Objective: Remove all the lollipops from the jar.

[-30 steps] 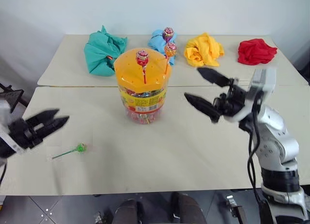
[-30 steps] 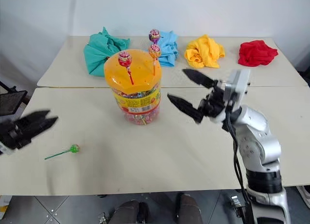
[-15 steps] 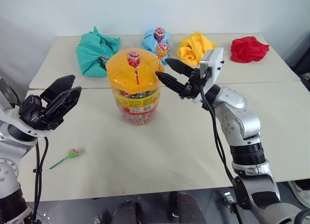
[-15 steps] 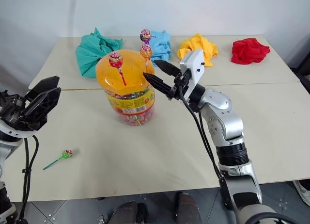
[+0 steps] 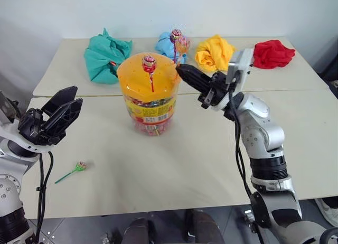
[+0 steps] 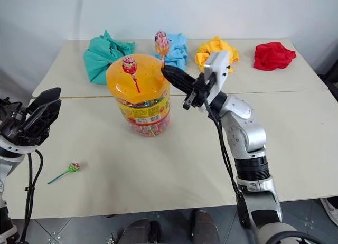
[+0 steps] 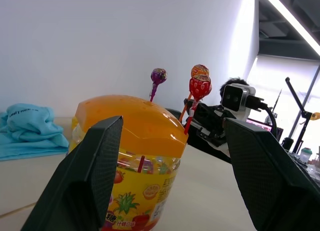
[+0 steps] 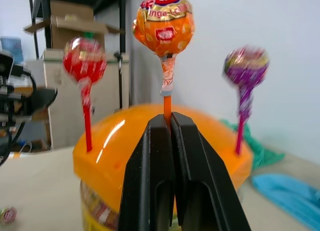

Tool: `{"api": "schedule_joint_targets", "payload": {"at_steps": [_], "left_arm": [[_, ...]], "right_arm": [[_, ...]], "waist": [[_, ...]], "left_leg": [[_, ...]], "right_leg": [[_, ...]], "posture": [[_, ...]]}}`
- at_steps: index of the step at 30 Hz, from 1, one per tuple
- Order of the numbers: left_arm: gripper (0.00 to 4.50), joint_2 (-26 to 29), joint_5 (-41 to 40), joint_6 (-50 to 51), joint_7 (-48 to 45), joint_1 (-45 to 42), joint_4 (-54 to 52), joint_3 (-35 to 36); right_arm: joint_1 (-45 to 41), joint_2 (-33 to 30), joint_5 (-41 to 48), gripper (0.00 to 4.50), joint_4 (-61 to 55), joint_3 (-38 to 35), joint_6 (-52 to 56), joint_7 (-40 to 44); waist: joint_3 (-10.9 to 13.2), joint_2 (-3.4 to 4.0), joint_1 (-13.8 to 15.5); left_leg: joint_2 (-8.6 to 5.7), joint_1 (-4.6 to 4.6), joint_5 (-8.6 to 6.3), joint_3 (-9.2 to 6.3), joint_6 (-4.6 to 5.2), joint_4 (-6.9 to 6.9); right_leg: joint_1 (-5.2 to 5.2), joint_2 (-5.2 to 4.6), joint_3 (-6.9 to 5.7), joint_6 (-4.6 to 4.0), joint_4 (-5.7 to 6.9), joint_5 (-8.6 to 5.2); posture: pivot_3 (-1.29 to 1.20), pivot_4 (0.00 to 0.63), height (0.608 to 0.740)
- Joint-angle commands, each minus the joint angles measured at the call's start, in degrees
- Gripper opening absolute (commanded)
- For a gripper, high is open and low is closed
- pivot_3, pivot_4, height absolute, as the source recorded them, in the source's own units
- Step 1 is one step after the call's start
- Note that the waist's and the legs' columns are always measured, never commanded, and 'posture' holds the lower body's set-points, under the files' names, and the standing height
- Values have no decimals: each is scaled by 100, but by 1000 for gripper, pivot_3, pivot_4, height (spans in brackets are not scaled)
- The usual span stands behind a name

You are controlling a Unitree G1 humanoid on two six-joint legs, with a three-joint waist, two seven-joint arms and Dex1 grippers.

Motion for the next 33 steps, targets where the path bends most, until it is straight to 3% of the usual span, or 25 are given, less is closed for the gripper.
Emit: {"api": "schedule_joint_targets", "payload": {"at_steps": [1,5,8,12,15,18,23,25,28,33], "left_arm": [[3389,232,29,-45,-450,112,-42,1],[3389,532,674,-223,-1010,377,-364,-576],[3389,483,961,-510,-1210,425,-554,-843],[3389,631,1475,-774,-1503,608,-685,-1185],[3389,607,1438,-804,-1431,556,-710,-1175],[3389,605,1403,-818,-1354,530,-686,-1114],[3389,288,798,-713,-746,293,-579,-729],[3389,114,568,-662,-409,176,-442,-525],[3389,-46,496,-684,-26,82,-151,-315],[3389,-171,574,-702,60,65,29,-368]], "right_arm": [[188,-986,256,25,-58,-843,442,95],[1148,-2797,-506,25,339,-645,1092,701],[1964,-3475,-1021,25,644,-449,789,1168],[2575,-3890,-1902,25,1234,-30,214,1339],[2635,-3870,-2117,25,1630,-9,5,1358],[2626,-3858,-2092,662,1697,-42,-29,1591],[2004,-3184,-1021,2243,1268,-569,-157,1980],[1523,-2851,-455,2887,983,-676,250,2005],[452,-2277,87,2887,672,-551,989,1553],[-1144,-1182,-461,2887,1397,-43,1046,536]], "waist": [[0,0,31],[-2,-2,114],[-2,-3,120],[-2,-1,34],[-2,-1,-30],[-2,-1,-15],[-2,-1,-17],[-2,-1,-25],[0,5,-41],[-3,-1,-13]], "left_leg": [[1,-1,-1,-1,2,0],[-4,-3,-16,7,16,0],[1,-1,-18,28,13,-3],[8,18,-13,58,4,-3],[10,22,-9,66,2,-1],[14,26,-9,63,1,-1],[16,21,-11,60,2,0],[21,23,-10,60,2,3],[30,27,-10,62,2,4],[19,4,-12,56,-2,4]], "right_leg": [[0,-1,0,0,-2,0],[3,-6,1,0,-22,0],[5,5,-2,0,-42,0],[5,11,10,-9,-34,-5],[3,9,21,-12,-32,-6],[2,8,25,-13,-22,-7],[-1,6,23,-12,-26,-6],[-1,7,26,-12,-21,-6],[-8,5,32,-13,-3,-6],[-39,2,25,-13,19,-6]], "posture": [[0,150,740],[0,150,740],[0,150,740],[0,150,740],[0,150,740],[0,150,740],[0,150,740],[0,150,740],[0,150,740],[0,150,740]]}}
